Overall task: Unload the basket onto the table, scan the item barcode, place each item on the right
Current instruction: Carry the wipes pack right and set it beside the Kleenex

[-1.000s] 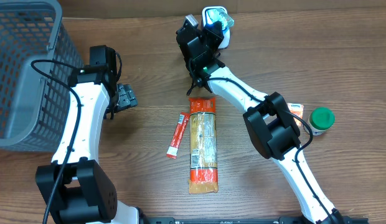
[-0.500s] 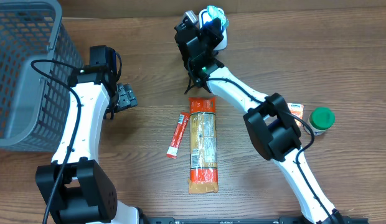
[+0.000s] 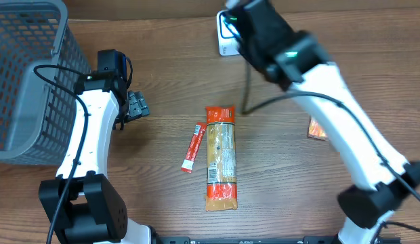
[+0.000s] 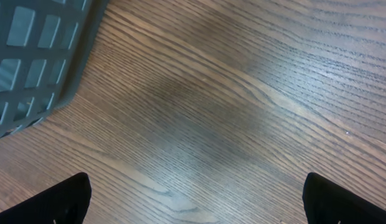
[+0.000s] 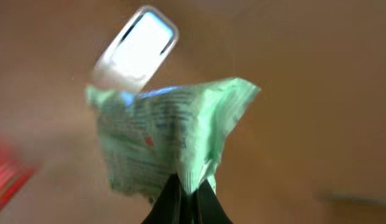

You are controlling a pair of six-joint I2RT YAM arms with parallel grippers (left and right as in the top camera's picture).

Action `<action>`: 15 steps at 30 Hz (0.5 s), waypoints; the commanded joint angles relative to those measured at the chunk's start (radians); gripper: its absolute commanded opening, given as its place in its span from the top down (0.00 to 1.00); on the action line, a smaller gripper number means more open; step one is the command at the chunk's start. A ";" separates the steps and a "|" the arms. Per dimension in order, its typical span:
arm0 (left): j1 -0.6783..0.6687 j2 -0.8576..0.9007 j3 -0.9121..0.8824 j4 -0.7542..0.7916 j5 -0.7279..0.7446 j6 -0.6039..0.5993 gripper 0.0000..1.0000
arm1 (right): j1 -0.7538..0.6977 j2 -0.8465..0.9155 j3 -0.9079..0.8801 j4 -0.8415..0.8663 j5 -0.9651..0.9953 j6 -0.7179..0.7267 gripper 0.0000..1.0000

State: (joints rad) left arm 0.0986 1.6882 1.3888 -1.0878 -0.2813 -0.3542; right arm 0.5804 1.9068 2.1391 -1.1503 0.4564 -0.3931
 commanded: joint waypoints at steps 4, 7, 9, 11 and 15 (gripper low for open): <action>-0.001 -0.021 0.018 0.000 -0.006 0.026 0.00 | -0.142 0.035 -0.073 -0.320 -0.507 0.110 0.96; -0.001 -0.021 0.018 0.000 -0.006 0.025 0.00 | -0.190 0.035 -0.204 -0.310 -0.518 0.108 0.96; -0.001 -0.021 0.018 0.000 -0.006 0.026 0.00 | -0.209 0.035 -0.298 -0.276 -0.514 0.092 0.96; -0.001 -0.021 0.018 0.000 -0.006 0.026 0.00 | -0.227 0.035 -0.387 -0.235 -0.479 0.076 0.96; -0.001 -0.021 0.018 0.000 -0.006 0.026 0.00 | -0.251 0.035 -0.546 -0.093 -0.365 0.076 0.96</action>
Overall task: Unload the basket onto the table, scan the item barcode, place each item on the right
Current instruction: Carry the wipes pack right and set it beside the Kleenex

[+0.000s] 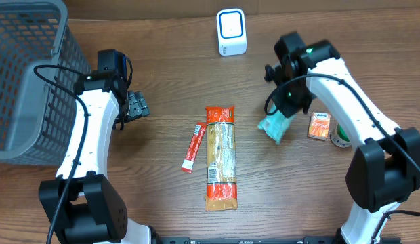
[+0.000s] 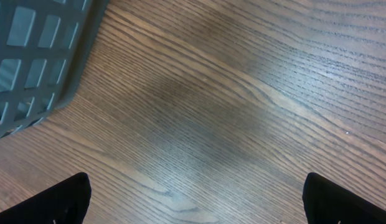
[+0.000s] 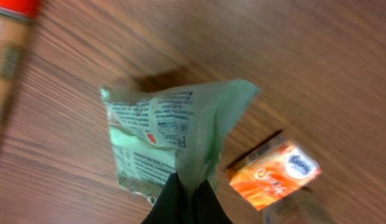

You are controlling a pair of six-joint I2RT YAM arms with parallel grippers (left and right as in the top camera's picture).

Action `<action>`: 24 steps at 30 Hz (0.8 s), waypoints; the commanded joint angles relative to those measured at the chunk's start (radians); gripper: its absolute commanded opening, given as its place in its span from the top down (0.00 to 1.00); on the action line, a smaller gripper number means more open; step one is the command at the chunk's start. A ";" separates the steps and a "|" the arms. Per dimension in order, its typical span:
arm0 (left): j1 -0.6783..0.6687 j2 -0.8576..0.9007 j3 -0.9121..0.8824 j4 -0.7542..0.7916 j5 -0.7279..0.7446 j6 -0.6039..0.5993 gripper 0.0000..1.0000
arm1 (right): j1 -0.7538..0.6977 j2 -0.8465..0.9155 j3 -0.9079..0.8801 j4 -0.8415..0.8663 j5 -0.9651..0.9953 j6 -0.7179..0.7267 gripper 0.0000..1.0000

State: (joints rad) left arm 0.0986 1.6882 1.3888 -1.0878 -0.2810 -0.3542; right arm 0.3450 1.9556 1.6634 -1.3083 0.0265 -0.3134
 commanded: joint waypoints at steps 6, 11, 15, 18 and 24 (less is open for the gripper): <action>-0.001 -0.021 0.018 0.000 -0.006 0.026 0.00 | -0.016 -0.013 -0.095 0.132 0.069 0.028 0.41; -0.001 -0.021 0.018 0.000 -0.006 0.026 0.00 | -0.015 -0.013 -0.095 0.181 0.060 0.100 0.27; -0.001 -0.021 0.018 0.000 -0.006 0.026 0.00 | -0.015 -0.013 -0.095 0.266 -0.034 0.328 0.49; -0.001 -0.021 0.018 0.000 -0.006 0.026 0.00 | -0.013 -0.013 -0.102 0.300 -0.119 0.593 0.96; -0.001 -0.021 0.018 0.000 -0.006 0.025 0.00 | 0.018 -0.013 -0.185 0.420 -0.114 0.798 0.96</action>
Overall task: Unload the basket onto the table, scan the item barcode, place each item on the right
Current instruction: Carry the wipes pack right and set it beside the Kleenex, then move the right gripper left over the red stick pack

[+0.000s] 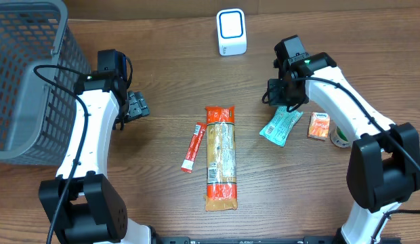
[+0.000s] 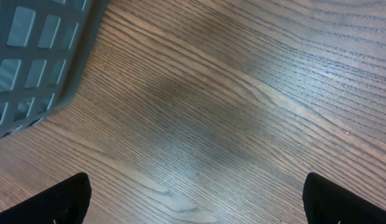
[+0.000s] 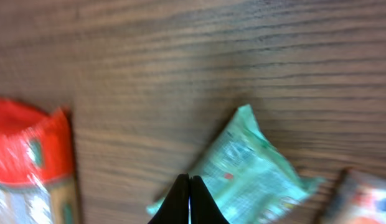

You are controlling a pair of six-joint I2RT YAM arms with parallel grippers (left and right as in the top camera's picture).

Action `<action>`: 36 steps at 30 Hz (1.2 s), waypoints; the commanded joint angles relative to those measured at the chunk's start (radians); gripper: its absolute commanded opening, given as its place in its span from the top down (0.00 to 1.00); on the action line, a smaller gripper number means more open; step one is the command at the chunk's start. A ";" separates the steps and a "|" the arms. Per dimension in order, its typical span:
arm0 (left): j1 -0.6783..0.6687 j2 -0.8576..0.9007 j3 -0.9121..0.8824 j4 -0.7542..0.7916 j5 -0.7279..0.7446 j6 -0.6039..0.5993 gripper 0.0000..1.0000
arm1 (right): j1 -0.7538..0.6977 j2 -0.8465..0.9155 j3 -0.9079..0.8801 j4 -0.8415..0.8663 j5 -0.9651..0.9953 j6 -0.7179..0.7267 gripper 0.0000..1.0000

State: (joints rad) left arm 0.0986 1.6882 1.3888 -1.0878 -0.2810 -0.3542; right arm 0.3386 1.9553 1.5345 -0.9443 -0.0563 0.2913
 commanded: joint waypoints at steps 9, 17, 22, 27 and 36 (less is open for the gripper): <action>-0.001 -0.021 0.018 0.000 -0.006 0.026 0.00 | 0.075 -0.013 -0.267 0.275 0.161 0.207 0.96; -0.001 -0.021 0.018 0.000 -0.006 0.026 0.00 | 0.051 -0.013 -0.282 0.106 0.394 0.196 0.96; -0.001 -0.021 0.018 0.000 -0.006 0.026 0.00 | 0.038 -0.013 -0.282 0.050 0.454 0.146 0.96; -0.001 -0.021 0.018 0.000 -0.006 0.026 0.00 | 0.035 -0.013 -0.282 0.030 0.533 0.142 0.96; -0.001 -0.021 0.018 0.000 -0.006 0.026 0.00 | 0.032 -0.090 -0.208 -0.043 0.514 0.055 0.96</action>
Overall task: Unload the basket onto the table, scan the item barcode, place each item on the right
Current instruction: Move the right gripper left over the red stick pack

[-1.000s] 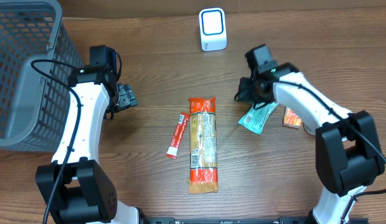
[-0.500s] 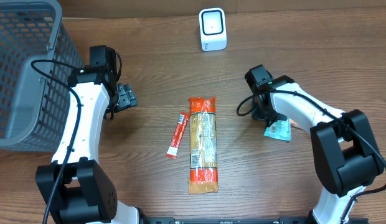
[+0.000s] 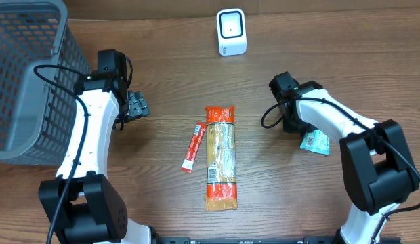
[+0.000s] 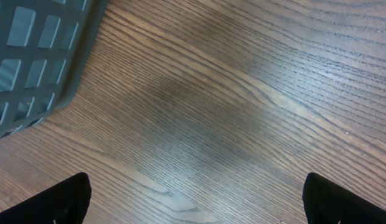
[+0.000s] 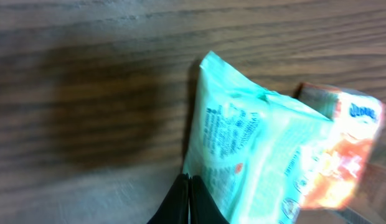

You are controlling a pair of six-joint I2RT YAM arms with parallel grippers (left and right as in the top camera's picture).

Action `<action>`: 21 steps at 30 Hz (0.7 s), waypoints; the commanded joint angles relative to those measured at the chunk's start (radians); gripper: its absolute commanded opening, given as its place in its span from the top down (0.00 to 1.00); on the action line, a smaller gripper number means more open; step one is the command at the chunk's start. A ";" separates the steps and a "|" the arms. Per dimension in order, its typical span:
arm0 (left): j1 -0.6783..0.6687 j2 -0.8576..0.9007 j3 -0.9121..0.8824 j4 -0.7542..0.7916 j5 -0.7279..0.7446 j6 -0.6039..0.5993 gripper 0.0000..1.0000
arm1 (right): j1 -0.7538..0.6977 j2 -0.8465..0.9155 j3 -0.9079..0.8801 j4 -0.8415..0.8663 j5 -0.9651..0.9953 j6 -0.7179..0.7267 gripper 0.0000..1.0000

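Note:
The white barcode scanner [image 3: 231, 31] stands at the back middle of the table. A green packet [image 5: 255, 155] lies flat on the wood against a small orange box [image 5: 342, 155]. In the overhead view only a corner of the green packet [image 3: 315, 141] shows beside the right arm. My right gripper [image 5: 188, 186] is shut, its tips at the packet's left edge with nothing between them; from overhead the right gripper [image 3: 296, 126] sits low to the right of the middle. My left gripper [image 4: 202, 202] is open over bare wood, and from above the left gripper [image 3: 135, 105] is next to the basket.
A long orange pasta pack [image 3: 220, 157] and a red stick sachet [image 3: 192, 147] lie in the middle. A grey mesh basket [image 3: 27, 74] fills the far left, and the basket's corner [image 4: 37, 56] shows in the left wrist view.
The green packet now lies further right and nearer the front, against the orange box. My shut right gripper has come down to the packet's left edge. The left arm has not moved.
My right gripper first held the green packet up before the scanner. Then it held it low over the table, right of the pasta pack. Then the packet lay on the wood, released, the gripper shut above it. Now it lies beside the orange box.

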State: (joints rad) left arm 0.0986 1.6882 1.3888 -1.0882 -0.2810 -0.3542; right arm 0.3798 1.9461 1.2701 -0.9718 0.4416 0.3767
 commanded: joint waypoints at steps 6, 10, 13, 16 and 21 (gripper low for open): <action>-0.001 -0.021 0.018 0.000 -0.006 0.026 0.00 | -0.008 -0.168 0.087 -0.013 -0.418 -0.098 0.78; -0.001 -0.021 0.018 0.000 -0.006 0.026 0.00 | -0.003 -0.169 0.078 0.011 -0.719 -0.097 0.41; -0.001 -0.021 0.018 0.000 -0.006 0.026 0.00 | 0.043 -0.169 0.059 0.064 -0.800 -0.064 0.27; -0.001 -0.021 0.018 0.000 -0.006 0.026 0.00 | 0.128 -0.167 0.058 0.127 -0.768 -0.002 0.37; -0.001 -0.021 0.018 0.000 -0.006 0.026 0.00 | 0.261 -0.167 0.058 0.223 -0.660 0.146 0.49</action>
State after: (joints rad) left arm 0.0986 1.6882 1.3888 -1.0882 -0.2810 -0.3542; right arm 0.5655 1.7855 1.3331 -0.7856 -0.2680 0.4038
